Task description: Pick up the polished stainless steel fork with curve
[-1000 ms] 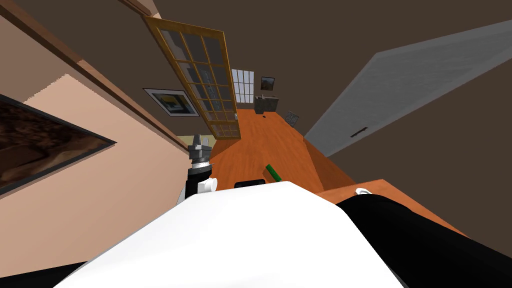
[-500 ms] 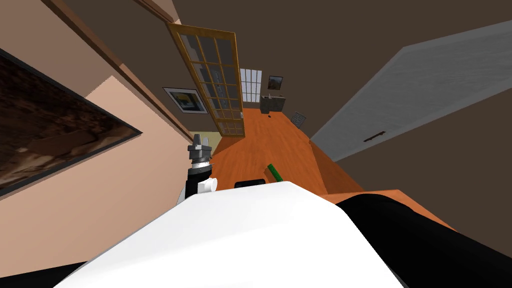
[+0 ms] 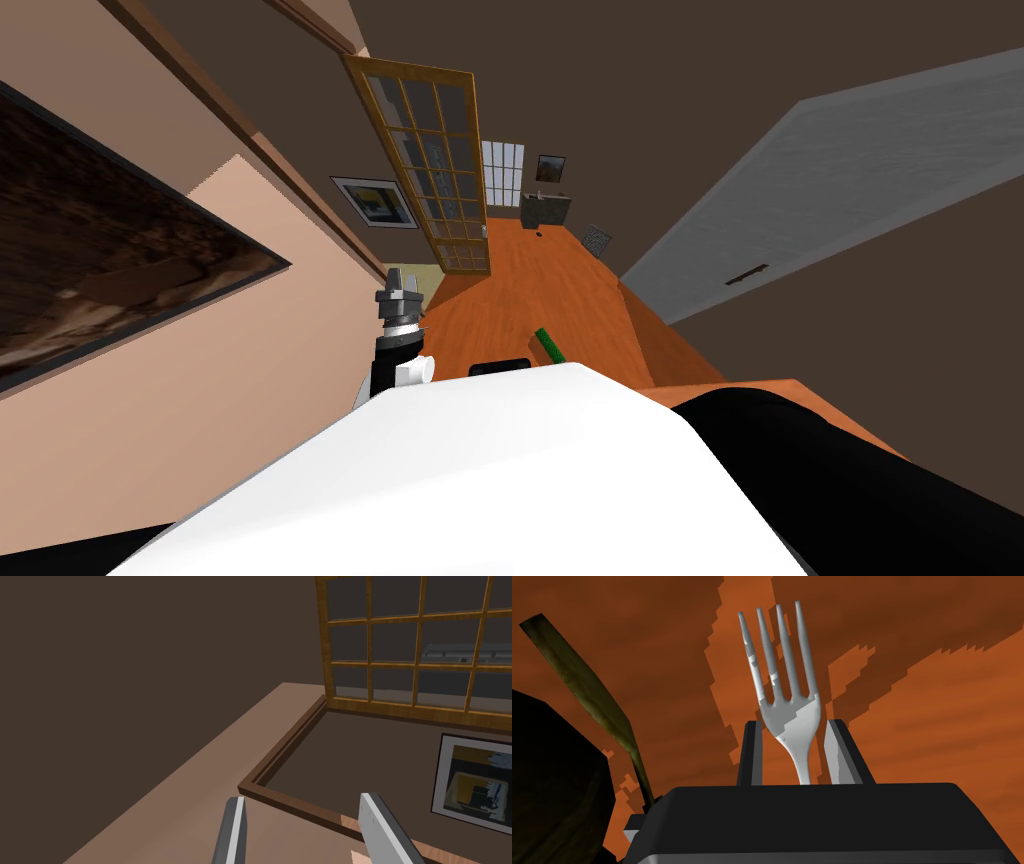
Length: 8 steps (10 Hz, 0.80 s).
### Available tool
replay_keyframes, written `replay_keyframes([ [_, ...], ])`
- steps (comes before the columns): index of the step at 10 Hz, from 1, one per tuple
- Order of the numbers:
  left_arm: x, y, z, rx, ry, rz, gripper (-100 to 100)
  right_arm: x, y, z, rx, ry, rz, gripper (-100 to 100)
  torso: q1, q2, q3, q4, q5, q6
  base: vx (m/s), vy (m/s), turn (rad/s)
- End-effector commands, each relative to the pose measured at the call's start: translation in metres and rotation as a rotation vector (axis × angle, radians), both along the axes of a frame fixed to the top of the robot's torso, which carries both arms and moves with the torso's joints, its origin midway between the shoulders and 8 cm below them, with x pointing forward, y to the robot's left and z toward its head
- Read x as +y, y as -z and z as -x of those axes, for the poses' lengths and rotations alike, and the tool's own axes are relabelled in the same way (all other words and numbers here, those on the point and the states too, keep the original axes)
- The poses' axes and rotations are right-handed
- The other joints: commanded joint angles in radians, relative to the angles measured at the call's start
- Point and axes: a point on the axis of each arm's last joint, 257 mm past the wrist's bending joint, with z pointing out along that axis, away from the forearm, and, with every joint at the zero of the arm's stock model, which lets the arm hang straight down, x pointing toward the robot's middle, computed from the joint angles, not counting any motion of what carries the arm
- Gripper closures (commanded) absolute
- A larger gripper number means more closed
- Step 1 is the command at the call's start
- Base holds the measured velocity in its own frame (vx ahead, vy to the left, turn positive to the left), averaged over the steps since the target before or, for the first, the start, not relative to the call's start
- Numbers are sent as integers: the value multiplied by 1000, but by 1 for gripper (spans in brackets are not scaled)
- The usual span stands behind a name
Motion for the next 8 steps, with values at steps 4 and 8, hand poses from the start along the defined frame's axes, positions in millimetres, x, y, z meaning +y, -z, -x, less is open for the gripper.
replay_keyframes([
  [4, 0, 0, 0, 0, 0, 0, 0, -11, -11, 3, 4, -32, 4, 100, 0, -3, -1, -1, 0, 1, 45, 2, -106],
  [8, 0, 0, 0, 0, 0, 0, 0, -18, -18, 6, 7, -60, 3, 0, 0, -5, -3, -1, 0, 0, 78, 8, -108],
])
